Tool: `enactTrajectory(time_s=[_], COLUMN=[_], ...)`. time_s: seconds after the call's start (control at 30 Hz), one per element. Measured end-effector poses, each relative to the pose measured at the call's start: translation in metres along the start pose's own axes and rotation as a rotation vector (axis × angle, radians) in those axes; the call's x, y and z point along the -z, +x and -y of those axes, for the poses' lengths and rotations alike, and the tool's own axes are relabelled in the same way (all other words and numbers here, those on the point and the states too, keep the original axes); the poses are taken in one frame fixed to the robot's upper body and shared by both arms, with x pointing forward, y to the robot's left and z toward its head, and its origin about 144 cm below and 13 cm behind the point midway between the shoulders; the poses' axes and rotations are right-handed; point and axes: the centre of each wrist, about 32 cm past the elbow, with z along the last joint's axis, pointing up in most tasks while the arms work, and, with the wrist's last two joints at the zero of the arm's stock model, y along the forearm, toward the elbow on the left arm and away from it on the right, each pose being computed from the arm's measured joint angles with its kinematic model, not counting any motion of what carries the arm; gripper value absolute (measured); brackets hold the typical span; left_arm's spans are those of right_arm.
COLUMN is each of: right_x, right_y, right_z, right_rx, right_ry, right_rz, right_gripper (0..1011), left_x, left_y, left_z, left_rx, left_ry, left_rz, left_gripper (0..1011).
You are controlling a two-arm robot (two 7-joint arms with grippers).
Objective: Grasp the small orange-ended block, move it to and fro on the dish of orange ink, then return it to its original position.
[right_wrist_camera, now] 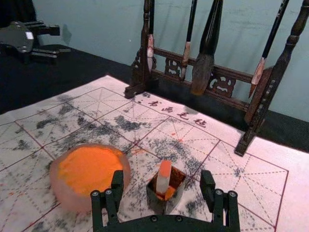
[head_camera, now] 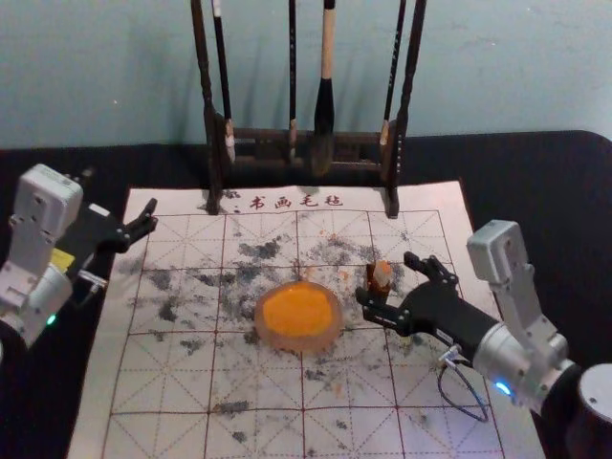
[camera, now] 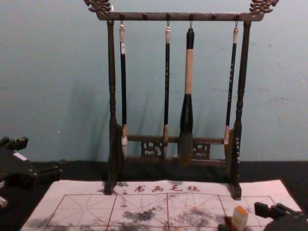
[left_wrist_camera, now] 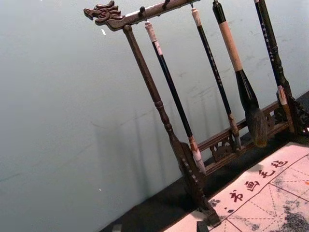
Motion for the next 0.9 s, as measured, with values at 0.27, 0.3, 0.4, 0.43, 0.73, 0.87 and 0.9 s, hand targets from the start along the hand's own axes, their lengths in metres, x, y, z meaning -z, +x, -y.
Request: enactTrajectory(time_s=[0.27,0.3,0.4,0.43,0.73,0.87,0.9], right_x=[0.0,-0.001,-0.001,-0.001,-0.001,-0.001,-0.001], right_y=[0.0,0.0,0.0,0.0,0.0,0.0,0.0], right_z=[-0.014,-0.014,-0.015,-0.015,-0.015,-0.015,-0.014], right_rx=[0.021,0.022,0.023,0.023,0.023,0.023,0.023], right_ry=[-0.006,-0.006,-0.006,-0.007,-0.007,-0.007,-0.007], right_rz=[-0.004,-0.003,-0.002,-0.002,-0.001,-0.002,-0.002], right_gripper=[1000,1002,1002,1000,1002,941,928], left_x=[0.0,0.0,0.0,0.0,0.0,0.0,0.0], left_y=[0.0,0.0,0.0,0.0,0.0,0.0,0.0], left_z=[0.0,0.0,0.0,0.0,0.0,0.0,0.0], left_rx=[0.0,0.0,0.0,0.0,0.0,0.0,0.0], left_ry=[0.0,0.0,0.0,0.0,0.0,0.0,0.0], left_rz=[0.0,0.0,0.0,0.0,0.0,0.0,0.0], left_gripper=[1001,1001,1001,1001,1001,1001,1001])
